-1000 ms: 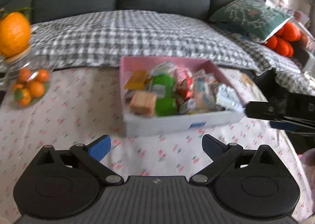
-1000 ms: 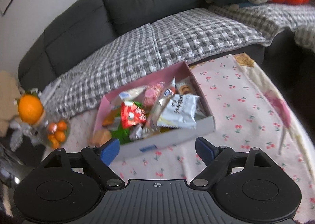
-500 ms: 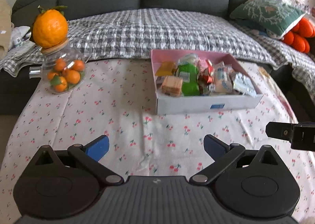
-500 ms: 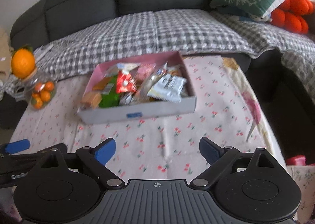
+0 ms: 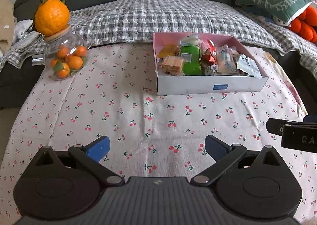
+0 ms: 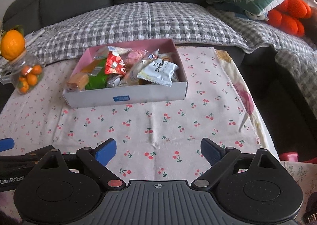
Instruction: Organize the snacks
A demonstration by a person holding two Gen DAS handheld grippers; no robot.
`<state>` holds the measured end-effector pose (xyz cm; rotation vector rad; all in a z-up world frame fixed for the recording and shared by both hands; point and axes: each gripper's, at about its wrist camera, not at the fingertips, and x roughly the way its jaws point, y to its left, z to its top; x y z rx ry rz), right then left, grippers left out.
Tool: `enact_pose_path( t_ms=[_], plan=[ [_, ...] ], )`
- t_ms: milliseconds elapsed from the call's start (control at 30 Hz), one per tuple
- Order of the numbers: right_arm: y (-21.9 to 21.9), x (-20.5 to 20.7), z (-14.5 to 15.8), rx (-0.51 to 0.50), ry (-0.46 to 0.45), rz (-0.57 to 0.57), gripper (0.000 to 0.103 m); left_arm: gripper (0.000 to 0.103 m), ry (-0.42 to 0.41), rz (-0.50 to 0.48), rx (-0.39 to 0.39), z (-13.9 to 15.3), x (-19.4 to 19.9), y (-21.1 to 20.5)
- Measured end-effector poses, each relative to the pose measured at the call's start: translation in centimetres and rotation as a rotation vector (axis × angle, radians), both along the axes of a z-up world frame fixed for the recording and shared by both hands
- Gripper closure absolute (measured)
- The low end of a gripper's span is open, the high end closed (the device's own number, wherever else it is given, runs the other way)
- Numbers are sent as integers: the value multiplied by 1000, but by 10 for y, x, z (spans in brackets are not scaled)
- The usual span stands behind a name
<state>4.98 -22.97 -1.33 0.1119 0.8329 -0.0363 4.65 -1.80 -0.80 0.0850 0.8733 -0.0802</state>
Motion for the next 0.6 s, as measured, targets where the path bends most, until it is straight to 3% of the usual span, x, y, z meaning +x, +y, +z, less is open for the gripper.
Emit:
enact_pose_path(
  t_ms=[600],
  plan=[
    [-1,1,2,25,-2,-3,9,1,25,-14,0,-3,-7,-6]
  ],
)
